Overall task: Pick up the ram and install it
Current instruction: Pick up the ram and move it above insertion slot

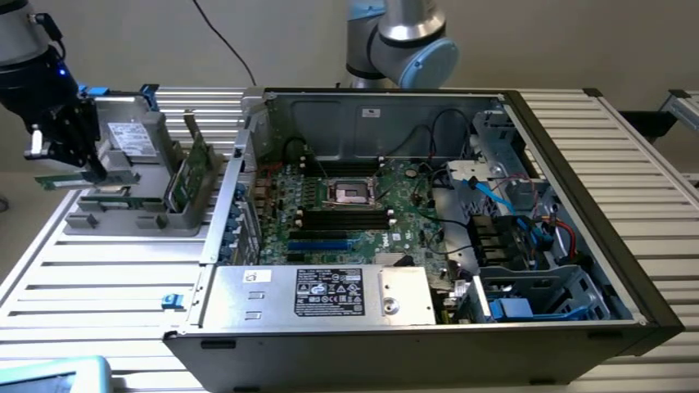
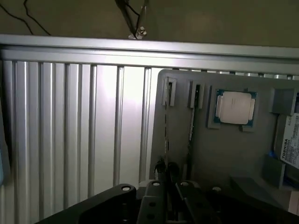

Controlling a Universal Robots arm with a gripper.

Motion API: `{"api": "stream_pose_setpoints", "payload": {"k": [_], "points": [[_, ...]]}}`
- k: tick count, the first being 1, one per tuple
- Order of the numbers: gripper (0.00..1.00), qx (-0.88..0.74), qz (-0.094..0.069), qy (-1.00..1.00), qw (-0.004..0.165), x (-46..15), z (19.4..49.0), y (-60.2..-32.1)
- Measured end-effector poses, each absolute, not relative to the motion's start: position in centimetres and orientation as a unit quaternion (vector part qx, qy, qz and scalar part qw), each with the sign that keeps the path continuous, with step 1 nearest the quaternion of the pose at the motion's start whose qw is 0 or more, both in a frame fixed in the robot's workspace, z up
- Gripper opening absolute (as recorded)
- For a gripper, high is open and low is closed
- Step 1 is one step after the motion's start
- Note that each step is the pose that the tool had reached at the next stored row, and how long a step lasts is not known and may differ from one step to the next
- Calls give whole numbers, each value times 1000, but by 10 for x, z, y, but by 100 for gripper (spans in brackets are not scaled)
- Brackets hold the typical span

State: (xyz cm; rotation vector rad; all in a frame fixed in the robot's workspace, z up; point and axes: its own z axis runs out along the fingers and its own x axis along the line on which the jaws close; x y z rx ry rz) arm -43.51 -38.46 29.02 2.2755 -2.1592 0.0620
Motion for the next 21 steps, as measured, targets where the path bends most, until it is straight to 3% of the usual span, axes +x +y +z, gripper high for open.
{"api": "stream_pose_setpoints", "payload": {"k": [21], "points": [[14,727,15,-687,7,-401,377,-385]]}}
